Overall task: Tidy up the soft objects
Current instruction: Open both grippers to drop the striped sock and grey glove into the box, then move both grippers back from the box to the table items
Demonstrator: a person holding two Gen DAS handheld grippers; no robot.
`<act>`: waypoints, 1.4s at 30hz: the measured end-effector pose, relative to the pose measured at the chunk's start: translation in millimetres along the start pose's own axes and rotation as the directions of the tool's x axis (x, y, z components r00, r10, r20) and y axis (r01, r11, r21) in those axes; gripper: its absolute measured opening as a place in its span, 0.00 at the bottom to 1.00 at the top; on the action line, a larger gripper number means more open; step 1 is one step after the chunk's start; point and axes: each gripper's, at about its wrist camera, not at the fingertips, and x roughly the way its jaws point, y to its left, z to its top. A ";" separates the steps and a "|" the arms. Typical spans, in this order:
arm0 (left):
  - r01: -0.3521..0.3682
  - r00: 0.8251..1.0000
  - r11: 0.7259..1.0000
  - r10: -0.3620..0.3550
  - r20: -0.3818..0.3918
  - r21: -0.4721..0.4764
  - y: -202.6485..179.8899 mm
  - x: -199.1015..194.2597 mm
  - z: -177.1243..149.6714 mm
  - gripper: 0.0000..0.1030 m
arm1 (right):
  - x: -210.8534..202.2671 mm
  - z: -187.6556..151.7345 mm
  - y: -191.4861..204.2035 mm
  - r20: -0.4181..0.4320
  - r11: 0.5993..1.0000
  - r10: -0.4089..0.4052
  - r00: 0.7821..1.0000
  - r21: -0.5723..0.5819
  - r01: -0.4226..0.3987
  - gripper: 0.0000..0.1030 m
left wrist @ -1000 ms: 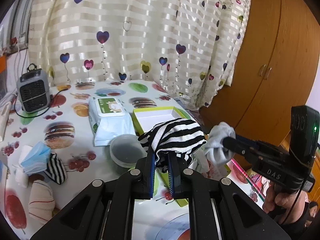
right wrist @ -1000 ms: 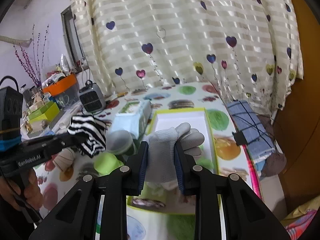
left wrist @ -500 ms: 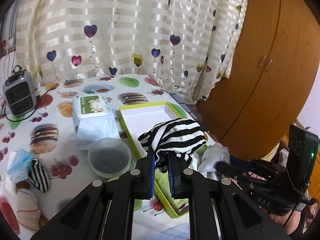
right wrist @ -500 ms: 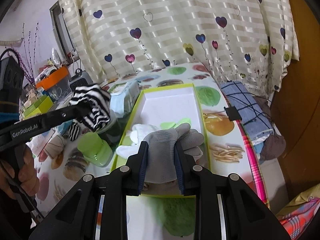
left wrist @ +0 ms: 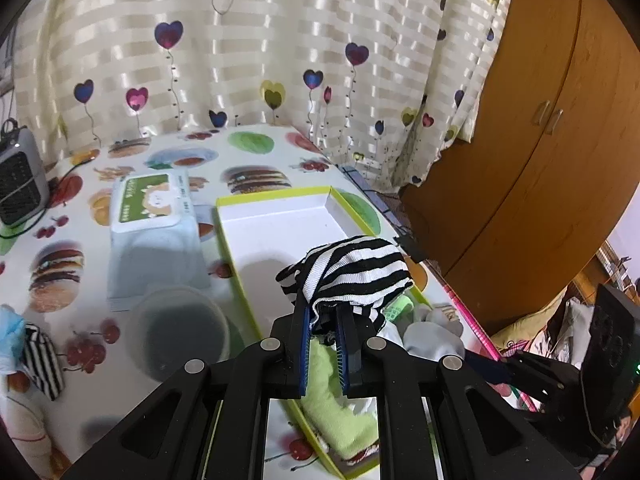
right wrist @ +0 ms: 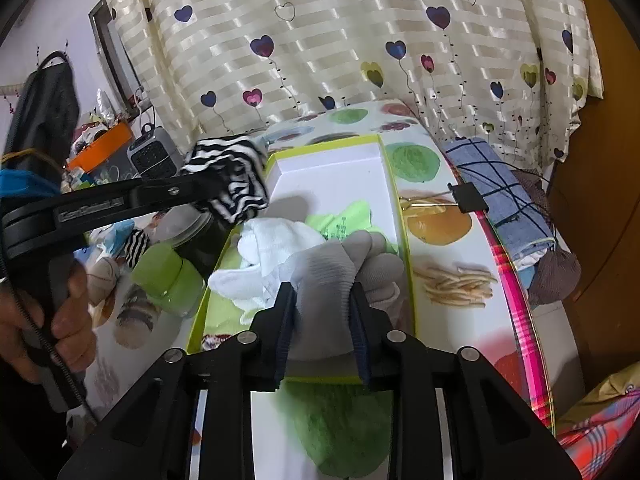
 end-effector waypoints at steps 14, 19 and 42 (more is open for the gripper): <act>0.002 0.999 0.999 -0.004 -0.046 -0.036 5.0 25.0 0.7 0.26 | -25.1 0.4 6.1 0.066 0.997 -0.051 0.997 -0.056 0.054 0.46; 0.007 1.000 1.000 -0.007 -0.004 -0.027 5.2 10.9 2.6 0.33 | -28.2 3.1 8.2 0.084 0.997 -0.050 0.995 -0.055 0.054 0.46; -0.057 0.992 0.998 0.059 0.111 -0.024 10.6 -83.1 -28.1 0.33 | -49.7 11.0 52.5 0.127 0.993 -0.027 0.992 -0.112 0.042 0.46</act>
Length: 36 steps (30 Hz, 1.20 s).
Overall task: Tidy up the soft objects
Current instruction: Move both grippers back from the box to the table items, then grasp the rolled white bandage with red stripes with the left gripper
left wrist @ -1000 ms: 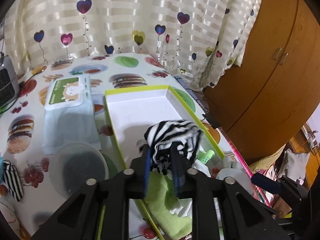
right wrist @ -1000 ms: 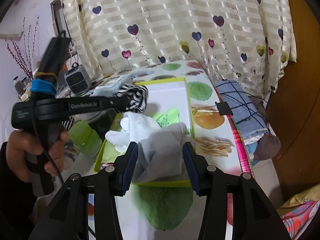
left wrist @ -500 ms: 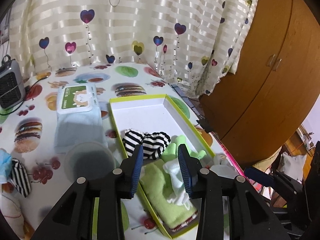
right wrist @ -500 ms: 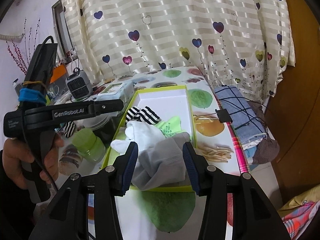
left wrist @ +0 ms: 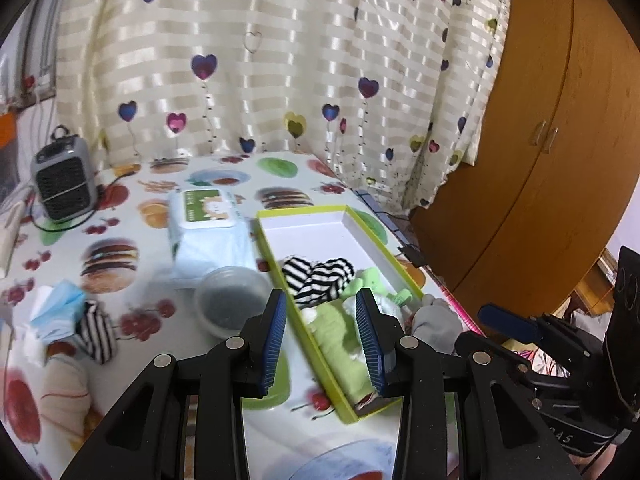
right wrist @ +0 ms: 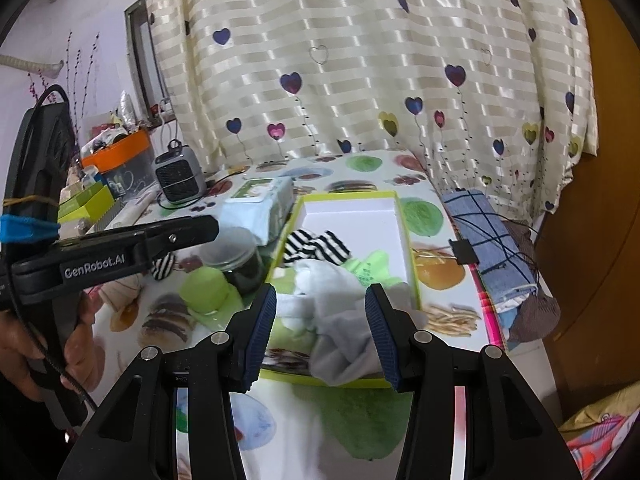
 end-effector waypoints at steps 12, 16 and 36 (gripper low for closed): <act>-0.096 0.994 0.993 0.100 0.042 -0.073 48.4 -36.4 -29.3 0.33 | 15.0 1.9 49.5 -0.023 0.995 0.080 0.996 -0.055 -0.082 0.46; -0.128 0.991 0.986 0.132 0.030 -0.102 71.1 -43.6 -43.2 0.33 | 26.0 -0.2 68.9 -0.045 0.989 0.116 0.992 -0.081 -0.120 0.46; -0.241 0.968 0.952 0.249 0.021 -0.187 162.3 -61.6 -69.6 0.43 | 58.0 -1.3 129.9 -0.116 0.956 0.222 0.968 -0.170 -0.239 0.53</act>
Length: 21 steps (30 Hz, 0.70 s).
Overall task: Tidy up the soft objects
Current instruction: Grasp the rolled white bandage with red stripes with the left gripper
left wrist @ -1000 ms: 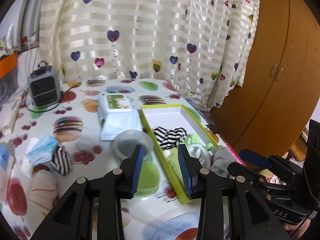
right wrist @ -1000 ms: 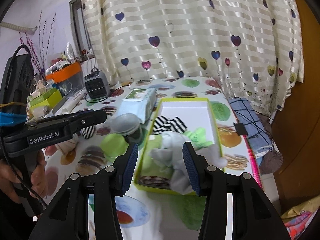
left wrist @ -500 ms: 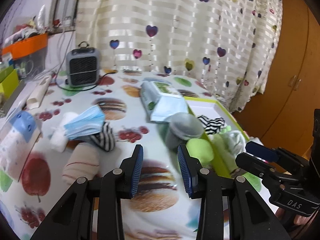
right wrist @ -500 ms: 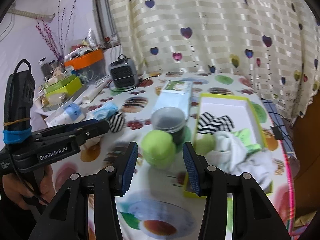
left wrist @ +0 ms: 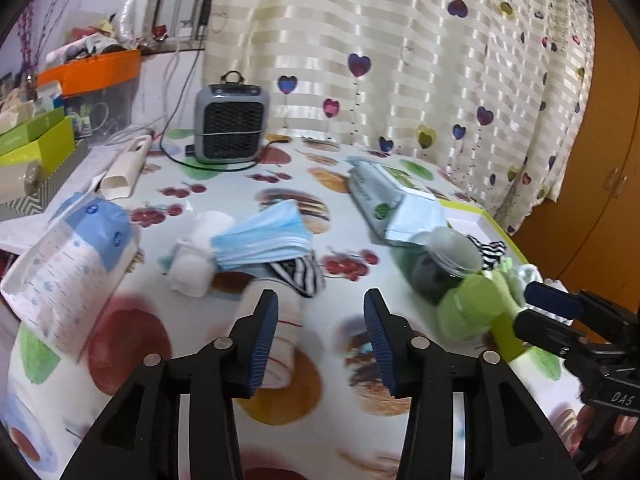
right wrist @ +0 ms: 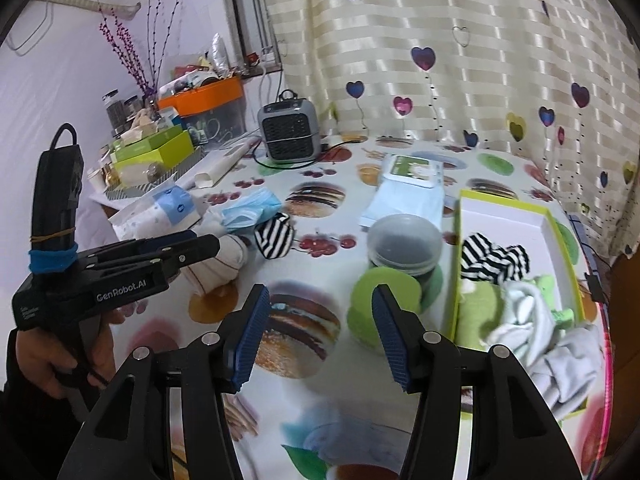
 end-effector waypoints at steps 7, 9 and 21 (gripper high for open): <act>-0.032 0.998 0.999 0.031 -0.053 -0.015 25.1 21.6 -1.2 0.47 | 11.4 6.9 6.5 -0.008 1.000 0.016 1.000 -0.016 -0.016 0.53; -0.029 0.997 0.999 0.028 -0.072 -0.015 27.4 28.5 -3.2 0.47 | 15.4 8.4 8.3 -0.014 1.000 0.021 1.000 -0.019 -0.021 0.53; -0.017 0.992 0.999 0.014 -0.126 -0.030 32.1 51.2 -10.9 0.47 | 34.8 24.2 21.0 -0.026 0.998 0.044 0.999 -0.054 -0.045 0.53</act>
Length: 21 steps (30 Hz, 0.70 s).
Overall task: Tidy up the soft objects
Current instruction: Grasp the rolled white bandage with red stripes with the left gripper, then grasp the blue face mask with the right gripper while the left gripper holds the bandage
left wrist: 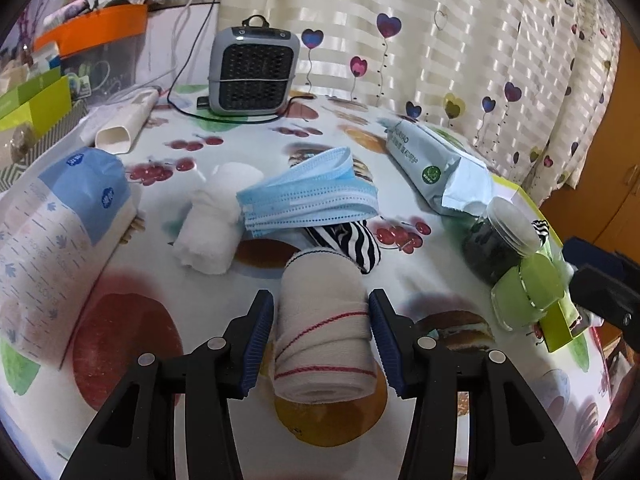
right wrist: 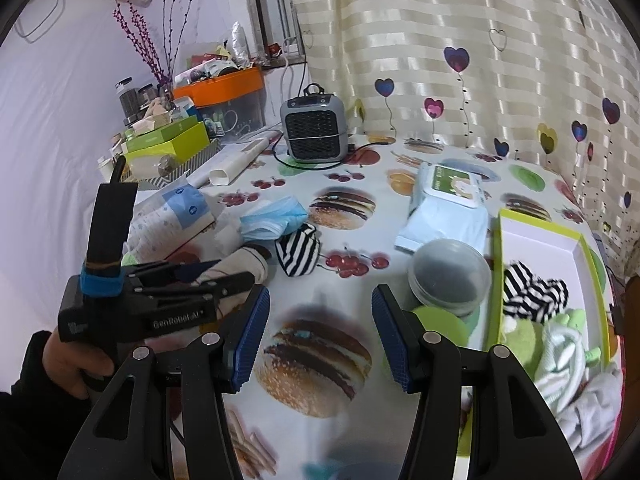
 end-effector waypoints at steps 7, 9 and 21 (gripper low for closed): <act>0.022 1.000 1.000 -0.022 -0.006 -0.020 7.0 0.1 -8.9 0.42 | 30.6 19.3 4.0 -0.025 0.999 0.039 0.999 0.018 -0.039 0.53; 0.026 1.000 0.999 -0.026 -0.002 -0.031 10.8 -2.2 -10.3 0.42 | 39.7 24.0 6.1 -0.032 0.998 0.058 0.998 0.024 -0.057 0.53; 0.037 0.999 0.995 -0.036 0.012 -0.092 35.2 -8.4 -11.6 0.42 | 115.7 66.4 21.8 -0.095 0.995 0.090 0.991 -0.025 -0.093 0.53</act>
